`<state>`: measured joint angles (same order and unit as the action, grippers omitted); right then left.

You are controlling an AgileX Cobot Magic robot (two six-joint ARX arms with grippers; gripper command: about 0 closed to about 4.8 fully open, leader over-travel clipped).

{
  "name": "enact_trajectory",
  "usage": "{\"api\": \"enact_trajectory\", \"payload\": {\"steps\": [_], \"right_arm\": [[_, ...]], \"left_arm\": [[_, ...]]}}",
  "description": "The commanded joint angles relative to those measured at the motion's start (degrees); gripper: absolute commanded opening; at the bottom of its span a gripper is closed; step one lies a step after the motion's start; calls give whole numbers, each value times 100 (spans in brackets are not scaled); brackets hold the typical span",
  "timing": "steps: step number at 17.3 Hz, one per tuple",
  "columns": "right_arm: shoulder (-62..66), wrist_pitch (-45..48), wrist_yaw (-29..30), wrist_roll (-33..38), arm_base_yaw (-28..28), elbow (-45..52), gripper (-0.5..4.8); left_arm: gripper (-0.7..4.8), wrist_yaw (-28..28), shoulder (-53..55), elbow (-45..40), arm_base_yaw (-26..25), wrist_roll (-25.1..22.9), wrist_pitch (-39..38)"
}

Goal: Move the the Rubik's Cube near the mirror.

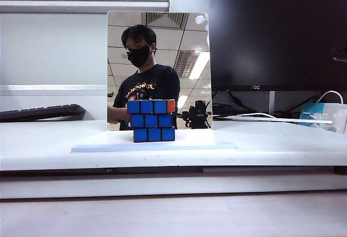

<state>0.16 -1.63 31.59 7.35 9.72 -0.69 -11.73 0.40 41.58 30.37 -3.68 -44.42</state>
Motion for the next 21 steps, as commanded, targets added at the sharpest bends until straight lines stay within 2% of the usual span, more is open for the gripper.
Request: {"api": "enact_trajectory", "payload": {"steps": [1, 2, 4, 5, 9, 12, 14, 17, 20, 21], "right_arm": [[-2, 55, 26, 15, 2, 26, 0], [-2, 52, 28, 15, 2, 26, 0], [-2, 55, 26, 15, 2, 26, 0], [-2, 55, 28, 15, 2, 26, -1], [-2, 55, 26, 15, 2, 26, 0], [-2, 55, 26, 15, 2, 26, 0], [-2, 55, 26, 15, 2, 26, 0], [-2, 55, 26, 15, 2, 26, -1], [-2, 55, 28, 15, 2, 26, 0], [-2, 55, 26, 15, 2, 26, 0]], "left_arm": [[-5, 278, -15, -114, -802, 551, -256], [-5, 881, -15, -481, -1106, 258, -131], [-5, 2229, -15, -1113, -1362, -195, 951], [-5, 2382, -15, -1318, -1375, -188, 1165], [-5, 2409, -17, -2446, -1379, 81, 2065], [-5, 2653, -17, -3318, -1388, 114, 3204], [-4, 2588, -17, -3665, -1668, 109, 3685], [-4, 2612, -17, -4081, -2439, 330, 4413], [-5, 2610, -20, -4105, -3167, 437, 4599], [-4, 2597, -20, -4105, -3257, 424, 4695]]}}
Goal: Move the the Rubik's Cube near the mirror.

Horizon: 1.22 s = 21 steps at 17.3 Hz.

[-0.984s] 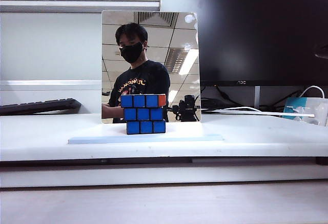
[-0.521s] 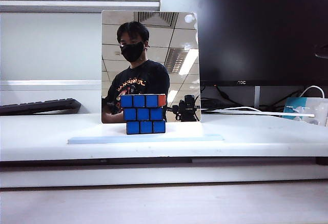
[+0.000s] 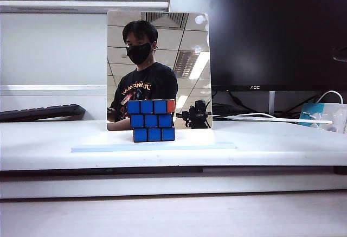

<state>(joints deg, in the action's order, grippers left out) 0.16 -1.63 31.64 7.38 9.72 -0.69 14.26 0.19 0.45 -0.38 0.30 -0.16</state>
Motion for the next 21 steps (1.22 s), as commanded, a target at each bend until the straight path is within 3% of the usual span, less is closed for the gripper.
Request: {"api": "enact_trajectory", "payload": {"steps": [1, 5, 9, 14, 16, 21], "right_arm": [[-2, 55, 24, 13, 2, 26, 0], [-2, 55, 22, 13, 2, 26, 0], [-2, 55, 22, 13, 2, 26, 0], [-2, 55, 22, 13, 2, 26, 0], [-2, 55, 22, 13, 2, 26, -1], [-2, 55, 22, 13, 2, 26, 0]], "left_arm": [[-5, -57, 2, 9, -186, -26, 304], [-5, -79, 2, 9, -186, -39, 326], [-4, -544, 2, 9, -184, 214, 332], [-4, -564, 2, 9, -184, 210, 337], [-5, -813, 2, 9, -184, 210, 437], [-4, -802, 2, 11, -184, 208, 385]]}}
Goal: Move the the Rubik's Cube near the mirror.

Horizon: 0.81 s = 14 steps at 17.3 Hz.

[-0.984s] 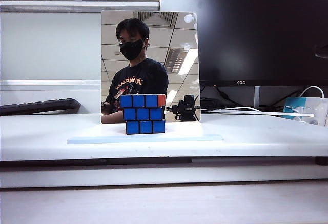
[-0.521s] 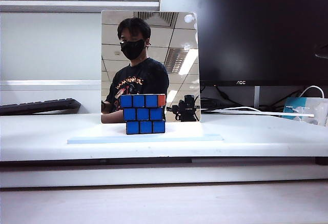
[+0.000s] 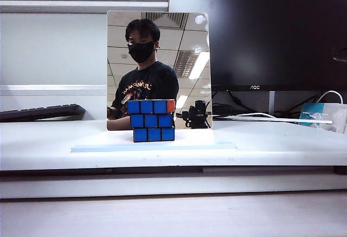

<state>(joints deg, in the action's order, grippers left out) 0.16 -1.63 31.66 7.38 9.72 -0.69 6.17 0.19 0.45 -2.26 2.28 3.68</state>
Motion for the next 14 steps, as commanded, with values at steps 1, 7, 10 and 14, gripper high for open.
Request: {"api": "enact_trajectory", "payload": {"steps": [1, 7, 10, 14], "right_arm": [[-2, 55, 22, 13, 2, 26, 0], [-2, 55, 22, 13, 2, 26, 0], [-2, 55, 20, 13, 2, 26, 0], [-2, 52, -426, -686, -4, 26, 0]], "left_arm": [[-4, 7, 2, 11, 4, 9, -22], [-5, 7, 2, 11, 4, 9, -22], [-4, 7, 2, 11, 4, 9, -22], [-4, 7, 2, 11, 4, 9, -22]]}}
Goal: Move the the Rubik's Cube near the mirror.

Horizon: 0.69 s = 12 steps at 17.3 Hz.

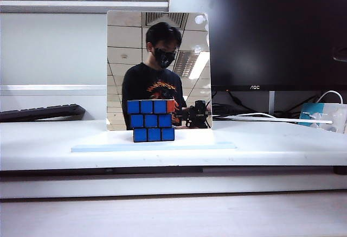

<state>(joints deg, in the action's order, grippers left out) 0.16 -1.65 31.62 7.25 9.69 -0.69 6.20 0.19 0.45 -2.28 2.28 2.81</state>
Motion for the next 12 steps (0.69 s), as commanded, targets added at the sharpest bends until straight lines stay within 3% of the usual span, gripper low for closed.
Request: {"api": "enact_trajectory", "payload": {"steps": [1, 3, 5, 7, 12], "right_arm": [[-2, 79, -1073, -984, -2, 24, 0], [-2, 138, -2415, -940, -2, 26, 0], [-2, 216, -3353, -850, 0, 26, 0], [-2, 291, -3633, -855, 0, 24, 0], [-2, 302, -3644, -726, 0, 26, 0]], "left_arm": [[-5, 4, 2, 11, 7, 9, 66], [-5, 4, 2, 11, 7, 9, 66], [-4, 4, 2, 11, 7, 9, 66], [-4, 4, 2, 11, 7, 9, 66], [-4, 4, 2, 11, 7, 9, 66]]}}
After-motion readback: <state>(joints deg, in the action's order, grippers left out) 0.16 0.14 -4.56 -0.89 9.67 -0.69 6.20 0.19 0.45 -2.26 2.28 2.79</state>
